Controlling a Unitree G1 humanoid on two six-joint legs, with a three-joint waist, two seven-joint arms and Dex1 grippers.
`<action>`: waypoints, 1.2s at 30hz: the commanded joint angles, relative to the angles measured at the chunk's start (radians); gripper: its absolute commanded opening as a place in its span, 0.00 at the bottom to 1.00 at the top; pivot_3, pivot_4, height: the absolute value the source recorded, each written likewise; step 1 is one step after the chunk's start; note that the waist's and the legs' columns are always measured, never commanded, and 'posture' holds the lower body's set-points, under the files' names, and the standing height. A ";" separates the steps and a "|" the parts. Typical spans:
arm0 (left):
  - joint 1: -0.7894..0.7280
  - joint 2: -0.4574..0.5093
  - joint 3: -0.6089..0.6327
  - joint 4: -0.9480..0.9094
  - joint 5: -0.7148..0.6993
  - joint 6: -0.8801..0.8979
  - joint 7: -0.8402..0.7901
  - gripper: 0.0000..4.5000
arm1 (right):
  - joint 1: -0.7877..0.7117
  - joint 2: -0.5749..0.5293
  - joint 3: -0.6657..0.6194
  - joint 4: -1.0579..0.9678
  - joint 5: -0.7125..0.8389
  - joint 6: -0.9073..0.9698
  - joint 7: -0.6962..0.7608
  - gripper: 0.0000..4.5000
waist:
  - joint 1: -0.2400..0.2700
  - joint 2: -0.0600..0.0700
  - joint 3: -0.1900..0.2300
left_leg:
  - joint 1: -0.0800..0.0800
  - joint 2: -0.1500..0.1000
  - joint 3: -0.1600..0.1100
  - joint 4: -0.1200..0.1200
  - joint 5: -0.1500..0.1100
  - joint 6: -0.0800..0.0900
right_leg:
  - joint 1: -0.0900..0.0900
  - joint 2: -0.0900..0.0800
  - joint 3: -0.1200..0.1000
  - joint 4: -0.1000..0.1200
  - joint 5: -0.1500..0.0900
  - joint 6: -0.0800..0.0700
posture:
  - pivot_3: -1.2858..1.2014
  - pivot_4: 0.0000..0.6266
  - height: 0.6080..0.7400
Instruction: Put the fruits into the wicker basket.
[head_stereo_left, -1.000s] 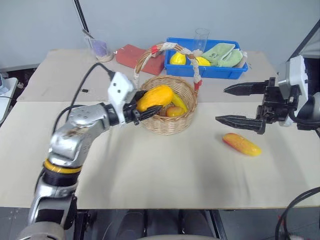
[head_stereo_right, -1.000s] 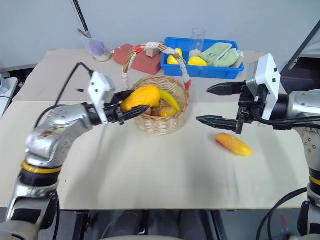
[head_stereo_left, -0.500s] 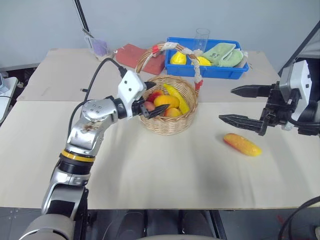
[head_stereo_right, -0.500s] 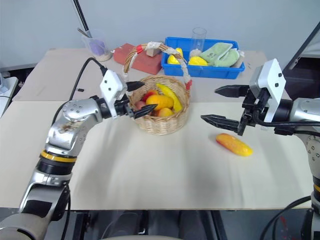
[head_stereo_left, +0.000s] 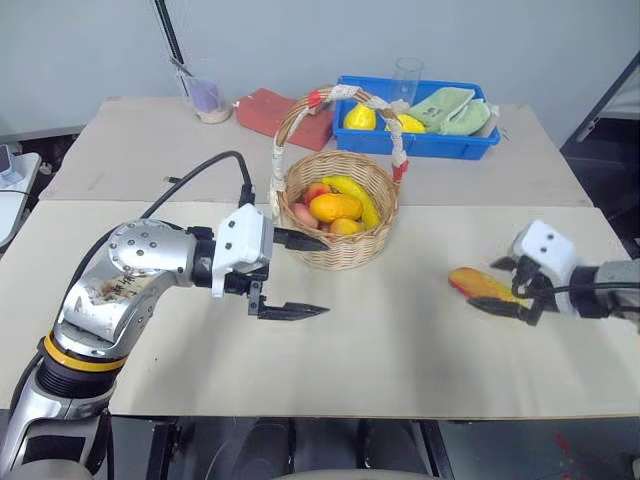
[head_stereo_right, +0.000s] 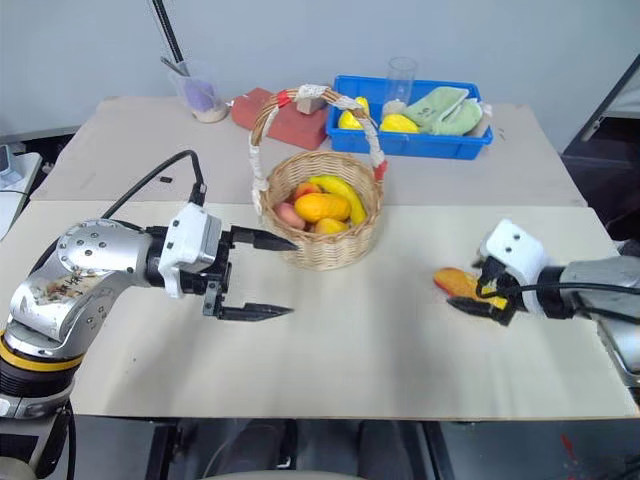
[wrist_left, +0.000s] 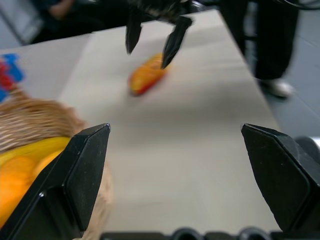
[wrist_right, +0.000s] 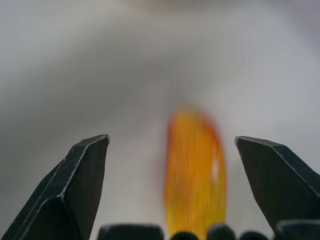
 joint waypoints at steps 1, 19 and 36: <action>0.023 0.003 -0.001 -0.039 0.012 -0.038 -0.008 0.99 | -0.040 0.023 0.018 0.092 -0.050 -0.068 0.013 1.00 | -0.005 0.000 0.000 | 0.000 0.000 0.000 0.000 0.000 0.000 | 0.000 0.001 0.000 0.000 0.000 0.000 | 0.52 0.24 1.00; 0.098 0.001 0.078 -0.053 -0.038 -0.056 0.019 1.00 | -0.076 0.059 0.000 0.074 -0.028 -0.108 0.151 0.35 | -0.001 0.000 0.000 | 0.001 0.001 0.000 0.000 0.000 0.000 | 0.000 0.001 0.001 0.000 0.000 0.000 | 0.52 0.24 1.00; 0.312 -0.002 0.431 -0.178 -0.276 0.069 0.285 1.00 | -0.643 0.630 0.217 0.061 0.041 0.074 -0.196 0.35 | -0.004 0.000 0.001 | 0.002 -0.001 -0.006 0.000 0.000 -0.001 | 0.000 -0.001 0.000 0.002 0.000 0.000 | 0.52 0.24 1.00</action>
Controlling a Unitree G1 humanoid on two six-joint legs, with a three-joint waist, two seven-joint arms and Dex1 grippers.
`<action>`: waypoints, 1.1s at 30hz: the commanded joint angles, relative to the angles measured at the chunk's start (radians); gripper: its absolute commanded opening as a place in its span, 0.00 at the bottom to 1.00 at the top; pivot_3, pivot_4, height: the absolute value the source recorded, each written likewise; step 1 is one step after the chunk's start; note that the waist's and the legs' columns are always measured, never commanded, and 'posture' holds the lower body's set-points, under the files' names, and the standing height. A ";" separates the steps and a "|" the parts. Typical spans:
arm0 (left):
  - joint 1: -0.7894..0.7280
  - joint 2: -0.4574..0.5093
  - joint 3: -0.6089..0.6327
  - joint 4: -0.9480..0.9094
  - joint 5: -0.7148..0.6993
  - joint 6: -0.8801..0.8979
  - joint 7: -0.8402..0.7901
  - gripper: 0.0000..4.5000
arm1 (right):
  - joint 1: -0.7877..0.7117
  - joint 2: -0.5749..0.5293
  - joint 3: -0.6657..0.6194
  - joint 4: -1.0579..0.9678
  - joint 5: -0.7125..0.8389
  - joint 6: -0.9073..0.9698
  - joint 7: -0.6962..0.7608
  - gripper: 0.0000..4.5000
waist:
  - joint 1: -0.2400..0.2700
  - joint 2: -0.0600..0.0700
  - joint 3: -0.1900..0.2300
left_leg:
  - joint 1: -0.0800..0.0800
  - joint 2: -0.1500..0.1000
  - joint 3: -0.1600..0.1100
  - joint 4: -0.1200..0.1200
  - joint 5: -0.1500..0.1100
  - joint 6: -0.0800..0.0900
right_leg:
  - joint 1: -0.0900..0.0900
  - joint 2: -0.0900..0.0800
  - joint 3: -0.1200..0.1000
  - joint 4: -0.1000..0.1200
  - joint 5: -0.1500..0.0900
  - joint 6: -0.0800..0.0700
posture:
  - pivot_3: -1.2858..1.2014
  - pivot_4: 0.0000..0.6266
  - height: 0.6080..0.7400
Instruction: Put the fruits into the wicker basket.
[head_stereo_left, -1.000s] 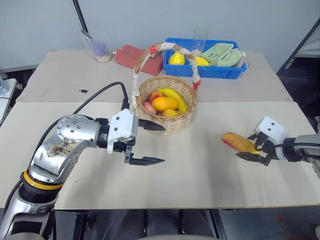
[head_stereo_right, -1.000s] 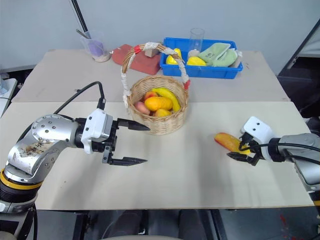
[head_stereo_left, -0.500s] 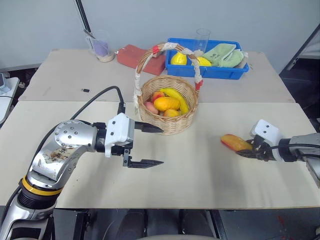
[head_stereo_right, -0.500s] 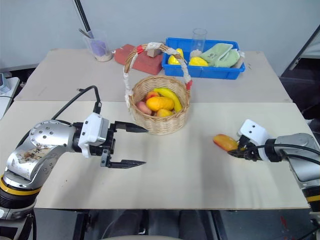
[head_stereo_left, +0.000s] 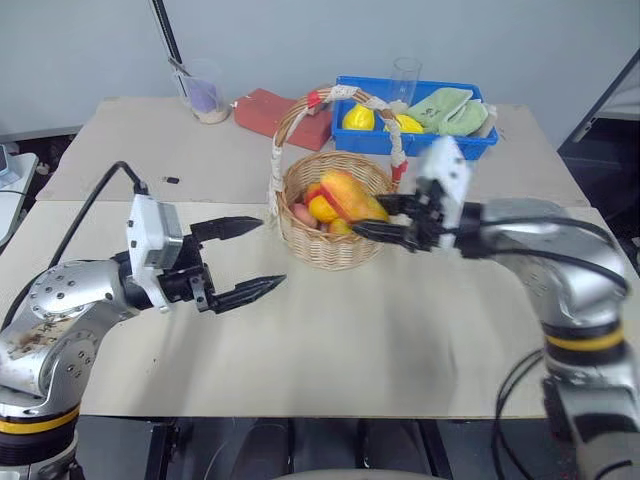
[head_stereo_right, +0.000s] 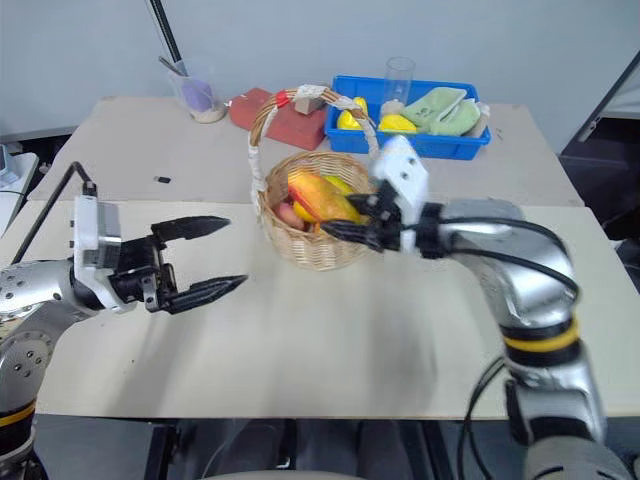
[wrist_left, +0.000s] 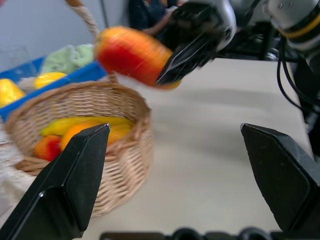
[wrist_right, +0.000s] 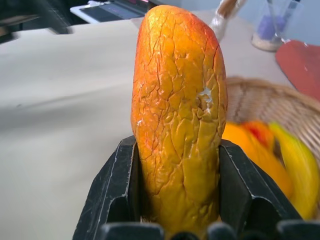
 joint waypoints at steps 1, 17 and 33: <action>-0.005 0.001 0.039 -0.060 -0.044 0.007 0.050 1.00 | -0.093 0.057 0.042 0.161 -0.102 -0.102 -0.048 0.35 | 0.001 0.000 0.000 | 0.000 0.000 0.000 0.000 0.000 0.000 | 0.000 0.000 0.000 0.000 0.000 0.000 | 0.52 0.24 1.00; -0.022 0.006 0.027 -0.052 -0.038 0.002 0.139 1.00 | 0.039 -0.040 -0.074 -0.058 -0.032 -0.138 0.075 0.99 | -0.006 0.000 0.000 | 0.000 0.000 -0.001 -0.002 0.000 -0.001 | 0.000 0.001 -0.001 0.004 0.000 0.000 | 0.52 0.24 1.00; -0.050 0.011 -0.017 -0.012 -0.019 0.001 0.098 1.00 | 0.085 0.139 -0.250 0.233 -0.126 -0.323 -0.266 0.99 | -0.022 0.000 0.000 | 0.001 0.000 0.001 -0.003 0.000 -0.001 | -0.001 0.002 0.002 0.001 0.000 -0.001 | 0.52 0.24 1.00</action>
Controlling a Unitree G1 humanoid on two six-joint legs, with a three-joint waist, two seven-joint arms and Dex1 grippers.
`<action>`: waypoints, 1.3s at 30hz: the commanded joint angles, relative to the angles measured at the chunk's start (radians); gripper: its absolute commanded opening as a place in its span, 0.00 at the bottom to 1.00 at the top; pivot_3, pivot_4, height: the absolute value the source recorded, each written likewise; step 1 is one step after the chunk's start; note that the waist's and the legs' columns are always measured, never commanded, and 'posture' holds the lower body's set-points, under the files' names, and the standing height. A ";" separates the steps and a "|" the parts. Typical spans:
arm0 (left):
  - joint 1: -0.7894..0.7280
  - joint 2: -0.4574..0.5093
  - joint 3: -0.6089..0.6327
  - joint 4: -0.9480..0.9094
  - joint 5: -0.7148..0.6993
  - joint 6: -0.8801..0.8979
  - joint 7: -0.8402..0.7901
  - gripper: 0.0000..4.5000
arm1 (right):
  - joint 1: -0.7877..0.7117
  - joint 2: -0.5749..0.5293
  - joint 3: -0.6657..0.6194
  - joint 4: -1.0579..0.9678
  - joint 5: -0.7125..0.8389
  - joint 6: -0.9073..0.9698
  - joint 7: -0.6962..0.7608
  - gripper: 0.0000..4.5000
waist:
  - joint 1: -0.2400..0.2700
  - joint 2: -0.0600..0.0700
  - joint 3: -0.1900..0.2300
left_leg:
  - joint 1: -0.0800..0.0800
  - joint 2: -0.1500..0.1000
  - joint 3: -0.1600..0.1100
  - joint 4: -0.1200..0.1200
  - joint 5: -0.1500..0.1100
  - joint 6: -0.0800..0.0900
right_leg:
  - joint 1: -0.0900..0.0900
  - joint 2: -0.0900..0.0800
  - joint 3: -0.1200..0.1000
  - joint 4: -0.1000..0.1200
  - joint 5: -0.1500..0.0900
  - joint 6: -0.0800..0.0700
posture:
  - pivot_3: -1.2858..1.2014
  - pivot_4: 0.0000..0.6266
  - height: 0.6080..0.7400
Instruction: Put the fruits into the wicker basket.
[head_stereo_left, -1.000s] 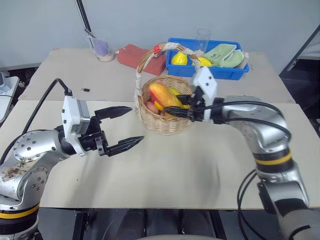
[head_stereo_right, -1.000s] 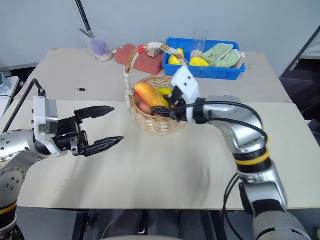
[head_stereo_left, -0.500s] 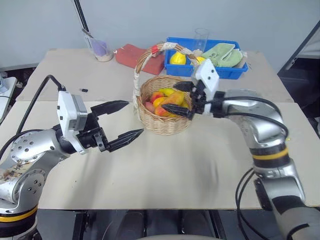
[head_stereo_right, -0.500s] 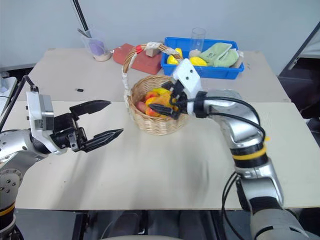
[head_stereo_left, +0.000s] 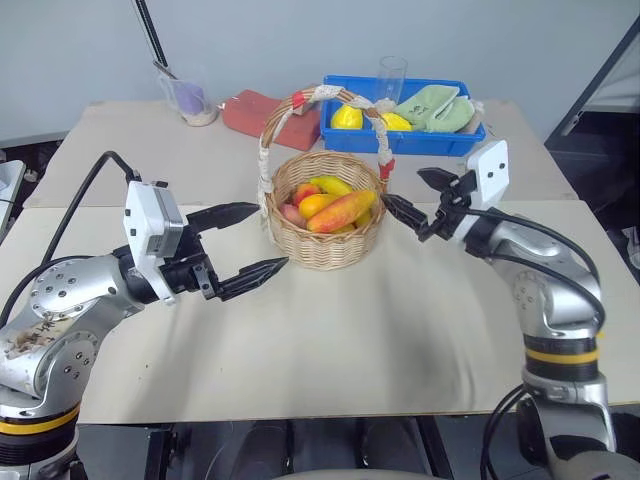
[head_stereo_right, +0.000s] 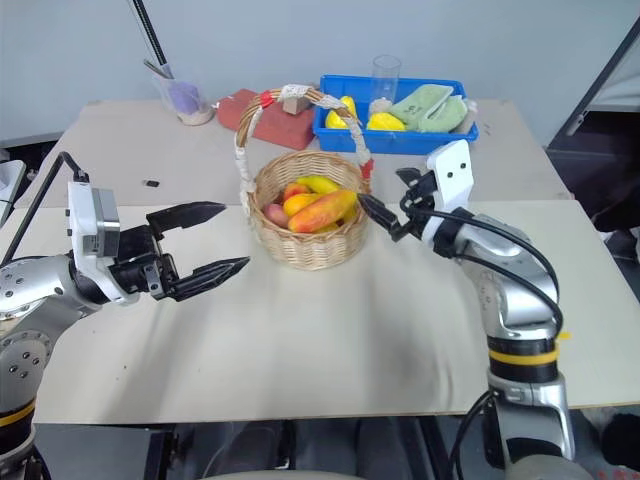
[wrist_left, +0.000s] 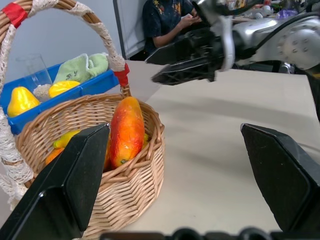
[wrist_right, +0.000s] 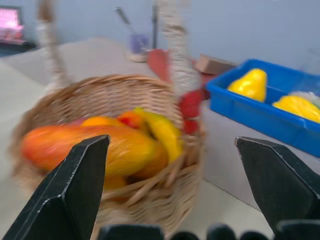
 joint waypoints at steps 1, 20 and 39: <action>-0.020 0.007 0.001 -0.009 0.005 -0.023 -0.012 1.00 | -0.081 0.028 -0.002 0.102 -0.031 -0.095 -0.027 0.99 | 0.000 0.000 0.000 | 0.000 0.000 0.000 0.000 0.000 0.000 | 0.000 0.000 0.000 0.000 0.000 0.000 | 0.52 0.24 1.00; 0.003 -0.008 0.007 -0.017 0.029 -0.039 -0.015 1.00 | -0.224 0.092 0.059 0.273 -0.072 -0.140 0.033 0.21 | 0.001 0.000 0.000 | -0.001 0.000 0.000 0.000 0.000 0.000 | 0.000 0.000 -0.001 0.004 0.000 0.000 | 0.52 0.24 1.00; -0.060 -0.025 -0.048 -0.022 0.015 -0.014 -0.015 1.00 | -0.120 -0.165 -0.117 0.228 -0.085 -0.255 0.041 0.05 | 0.012 0.001 0.001 | -0.003 0.000 0.000 -0.001 0.000 0.000 | 0.000 -0.001 -0.001 0.001 0.000 0.000 | 0.52 0.24 1.00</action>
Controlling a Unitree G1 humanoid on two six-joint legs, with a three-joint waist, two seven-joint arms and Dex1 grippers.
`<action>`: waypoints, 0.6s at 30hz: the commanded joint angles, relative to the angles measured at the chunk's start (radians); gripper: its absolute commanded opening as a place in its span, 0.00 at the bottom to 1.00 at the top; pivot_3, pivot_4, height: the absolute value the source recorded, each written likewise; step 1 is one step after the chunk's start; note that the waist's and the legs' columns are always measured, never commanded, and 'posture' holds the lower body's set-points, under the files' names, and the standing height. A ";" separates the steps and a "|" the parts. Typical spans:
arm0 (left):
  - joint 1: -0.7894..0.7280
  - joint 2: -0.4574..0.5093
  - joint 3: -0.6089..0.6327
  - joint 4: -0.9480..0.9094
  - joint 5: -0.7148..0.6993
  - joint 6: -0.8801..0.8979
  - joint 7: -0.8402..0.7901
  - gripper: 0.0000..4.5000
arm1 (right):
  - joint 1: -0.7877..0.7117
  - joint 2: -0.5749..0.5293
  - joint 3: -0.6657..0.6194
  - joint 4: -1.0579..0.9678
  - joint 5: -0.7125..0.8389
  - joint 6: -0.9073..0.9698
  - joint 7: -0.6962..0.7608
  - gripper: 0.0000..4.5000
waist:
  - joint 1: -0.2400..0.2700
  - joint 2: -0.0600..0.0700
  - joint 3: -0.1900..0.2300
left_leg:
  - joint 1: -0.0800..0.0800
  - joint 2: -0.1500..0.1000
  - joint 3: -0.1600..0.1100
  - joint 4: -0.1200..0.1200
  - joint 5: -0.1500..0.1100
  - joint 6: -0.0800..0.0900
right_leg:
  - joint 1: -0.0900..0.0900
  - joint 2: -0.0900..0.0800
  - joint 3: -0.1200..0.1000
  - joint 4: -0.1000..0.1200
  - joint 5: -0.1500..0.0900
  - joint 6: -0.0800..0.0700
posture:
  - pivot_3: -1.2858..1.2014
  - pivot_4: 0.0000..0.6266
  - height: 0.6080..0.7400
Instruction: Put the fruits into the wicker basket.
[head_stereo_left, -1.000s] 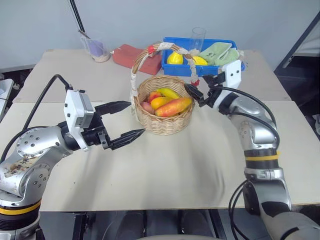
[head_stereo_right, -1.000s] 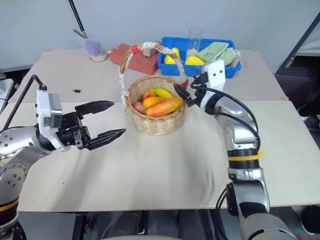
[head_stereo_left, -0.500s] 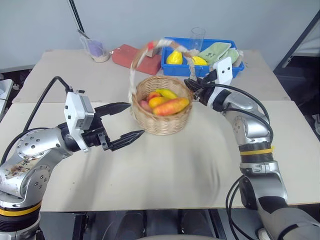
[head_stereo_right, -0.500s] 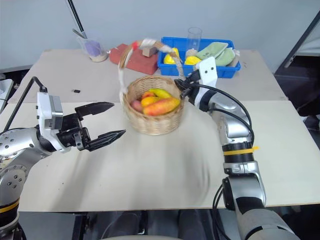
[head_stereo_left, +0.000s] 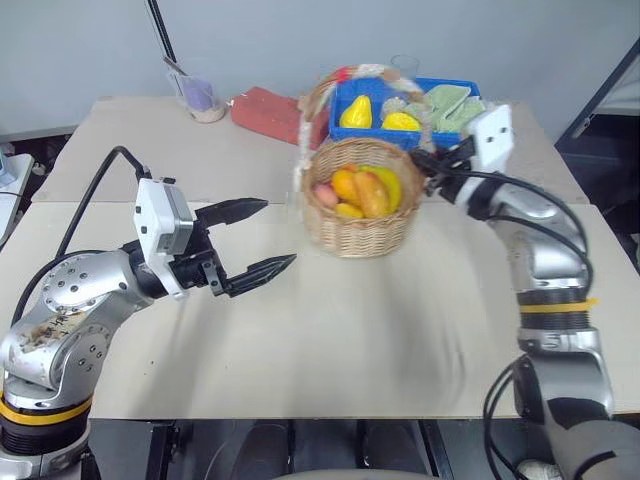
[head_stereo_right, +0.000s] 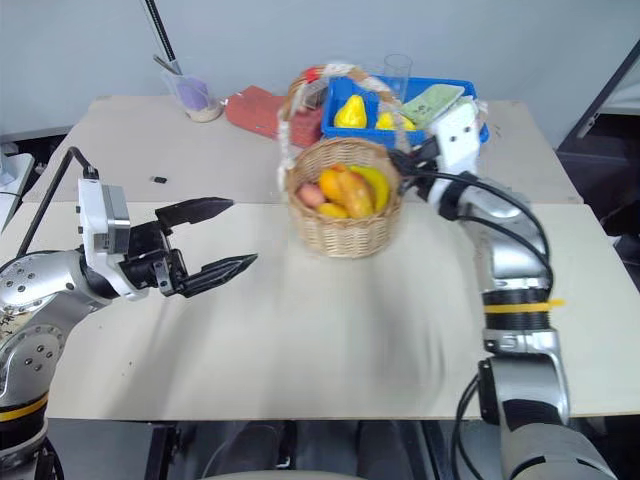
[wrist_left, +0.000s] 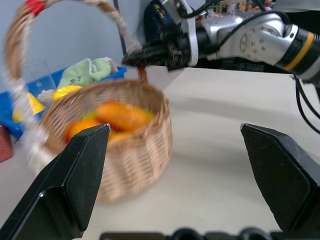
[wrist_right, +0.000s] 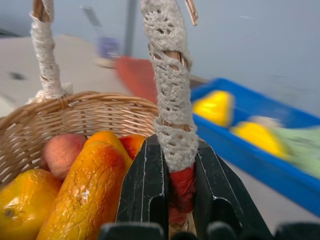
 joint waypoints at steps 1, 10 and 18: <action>-0.028 0.009 -0.003 -0.028 -0.023 0.006 0.000 1.00 | 0.014 -0.045 -0.097 -0.032 0.025 -0.044 -0.018 0.05 | -0.004 0.000 0.000 | 0.000 0.000 0.000 0.000 0.000 0.000 | 0.000 0.000 0.000 0.000 0.000 0.000 | 0.52 0.24 1.00; -0.038 0.014 -0.014 0.002 -0.019 0.000 -0.024 1.00 | 0.069 -0.047 -0.145 0.035 0.031 -0.027 -0.051 0.28 | -0.018 0.000 0.000 | 0.002 0.001 0.002 -0.001 0.000 0.000 | 0.000 0.001 0.004 -0.002 0.000 0.000 | 0.52 0.24 1.00; 0.018 0.038 0.019 0.025 0.035 -0.019 -0.009 1.00 | 0.112 -0.119 -0.157 -0.054 0.056 0.051 -0.001 0.89 | -0.005 0.001 0.000 | 0.001 0.001 0.002 -0.001 0.000 0.000 | 0.000 0.000 0.004 -0.002 0.000 0.000 | 0.52 0.24 1.00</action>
